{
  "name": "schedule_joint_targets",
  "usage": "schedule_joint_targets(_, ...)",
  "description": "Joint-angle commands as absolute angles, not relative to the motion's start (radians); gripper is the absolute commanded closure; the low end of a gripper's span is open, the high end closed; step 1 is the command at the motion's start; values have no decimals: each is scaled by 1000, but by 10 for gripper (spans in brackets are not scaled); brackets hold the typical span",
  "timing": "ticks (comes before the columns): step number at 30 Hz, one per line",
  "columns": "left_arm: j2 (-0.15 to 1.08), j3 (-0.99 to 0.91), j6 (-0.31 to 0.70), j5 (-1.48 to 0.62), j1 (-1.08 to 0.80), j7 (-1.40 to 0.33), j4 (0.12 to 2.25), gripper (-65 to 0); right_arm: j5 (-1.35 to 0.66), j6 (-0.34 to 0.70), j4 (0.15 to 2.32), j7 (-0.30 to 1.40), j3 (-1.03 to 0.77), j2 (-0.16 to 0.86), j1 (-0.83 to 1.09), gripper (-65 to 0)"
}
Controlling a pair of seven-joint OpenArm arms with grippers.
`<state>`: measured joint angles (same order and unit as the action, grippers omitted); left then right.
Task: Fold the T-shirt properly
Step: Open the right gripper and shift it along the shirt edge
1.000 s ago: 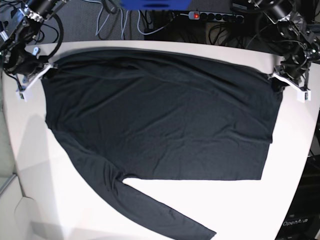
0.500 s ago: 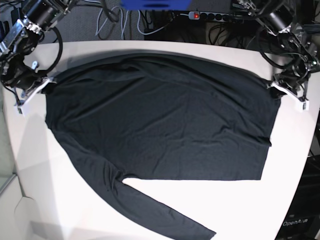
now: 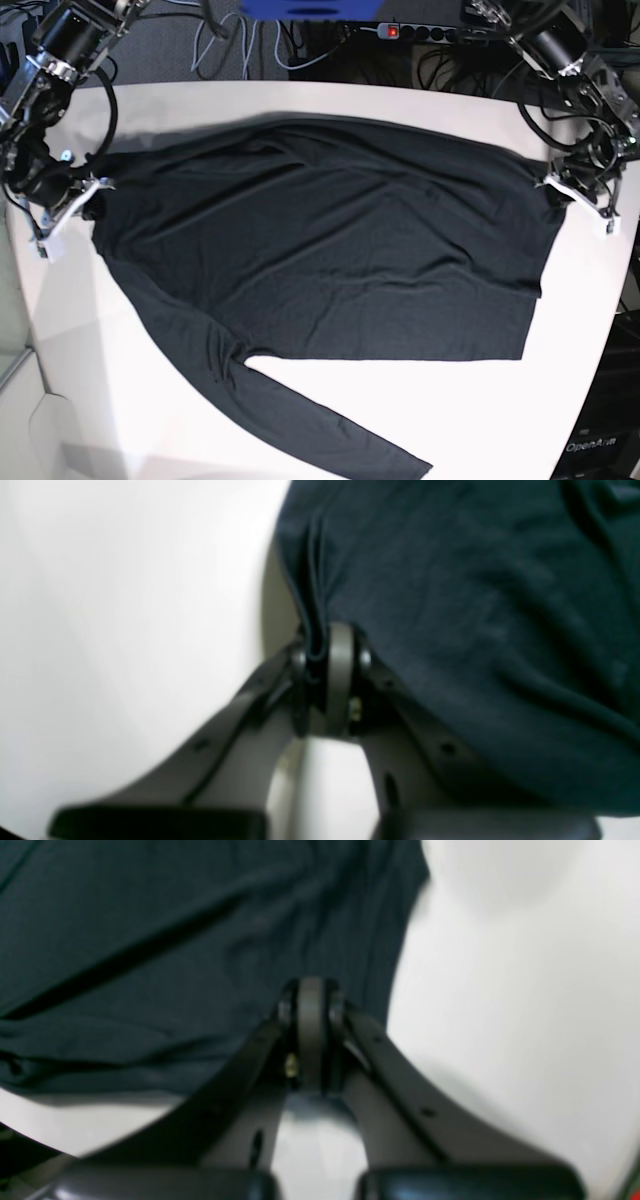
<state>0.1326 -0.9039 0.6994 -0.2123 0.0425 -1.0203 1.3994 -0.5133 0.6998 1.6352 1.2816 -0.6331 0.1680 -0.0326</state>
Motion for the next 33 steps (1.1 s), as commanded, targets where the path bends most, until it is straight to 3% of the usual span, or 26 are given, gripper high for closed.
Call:
schedule_joint_targets(1, 148, -894, 698, -229, 56, -1001, 1435, 0, -533, 698, 1644, 1254, -625, 185, -59, -2)
schedule_joint_targets(11, 143, -866, 639, -231, 47, -1003, 1508, 0, -524, 698, 1644, 1210, -565, 255, -44, -3)
schedule_joint_targets(18, 145, -866, 644, -231, 2, -1001, 1506, 0, -242, 698, 1649, 983, -499, 269, 93, -3)
schedule_joint_targets(26, 145, -866, 647, -231, -19, -1000, 1500, 0, -70, 698, 1730, 769, -506, 117, 217, -3)
schedule_joint_targets(33, 142, -865, 647, -231, -18, -1000, 1500, 0, 5, 698, 1905, 746, -547, -19, 260, -3)
